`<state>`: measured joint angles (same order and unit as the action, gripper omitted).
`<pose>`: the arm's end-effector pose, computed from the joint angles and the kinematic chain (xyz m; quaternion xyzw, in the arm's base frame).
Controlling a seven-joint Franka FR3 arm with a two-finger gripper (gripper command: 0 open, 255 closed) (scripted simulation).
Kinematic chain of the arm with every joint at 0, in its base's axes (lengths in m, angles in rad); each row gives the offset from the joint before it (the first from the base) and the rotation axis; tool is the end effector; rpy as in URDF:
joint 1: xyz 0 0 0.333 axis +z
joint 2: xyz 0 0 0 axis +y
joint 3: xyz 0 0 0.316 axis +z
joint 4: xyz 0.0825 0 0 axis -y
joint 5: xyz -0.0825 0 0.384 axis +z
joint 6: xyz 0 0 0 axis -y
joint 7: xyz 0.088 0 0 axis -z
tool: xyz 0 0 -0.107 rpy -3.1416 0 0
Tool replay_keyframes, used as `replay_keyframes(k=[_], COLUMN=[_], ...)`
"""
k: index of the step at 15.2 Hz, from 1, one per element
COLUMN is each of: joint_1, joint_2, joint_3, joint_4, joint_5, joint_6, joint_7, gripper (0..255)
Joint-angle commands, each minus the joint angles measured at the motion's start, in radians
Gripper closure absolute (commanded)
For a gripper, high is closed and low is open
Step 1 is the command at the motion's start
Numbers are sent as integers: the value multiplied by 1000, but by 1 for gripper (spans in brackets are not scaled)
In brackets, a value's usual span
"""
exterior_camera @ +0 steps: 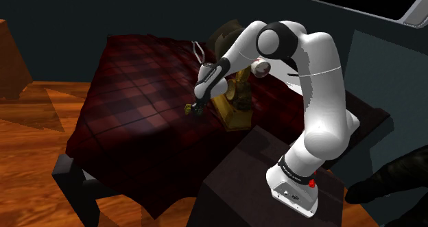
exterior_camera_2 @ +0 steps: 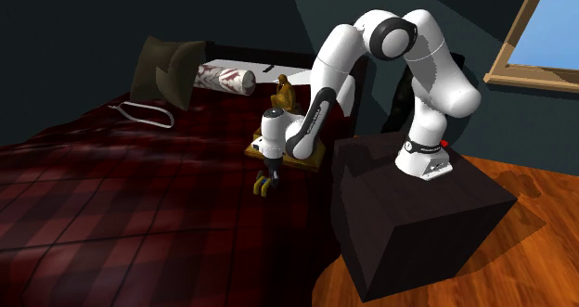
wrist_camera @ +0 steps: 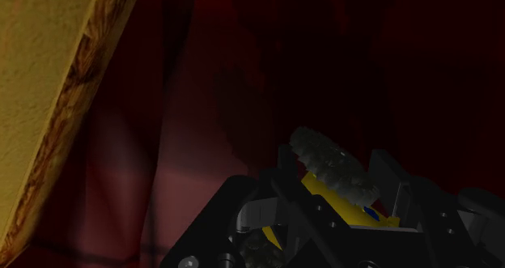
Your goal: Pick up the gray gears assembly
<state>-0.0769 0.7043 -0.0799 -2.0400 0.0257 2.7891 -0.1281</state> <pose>0.5778 -0.0937 0.0966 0.9994 -0.0162 0.0205 0.0241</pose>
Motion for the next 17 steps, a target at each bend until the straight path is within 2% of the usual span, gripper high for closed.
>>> replay_keyframes(k=[1, 17], joint_1=[1, 15], joint_2=[-12, -190], joint_3=[-1, -17], joint_4=[-5, -59], joint_5=[-1, -14], joint_6=[-7, -132], joint_7=[1, 5], gripper=[255, 255])
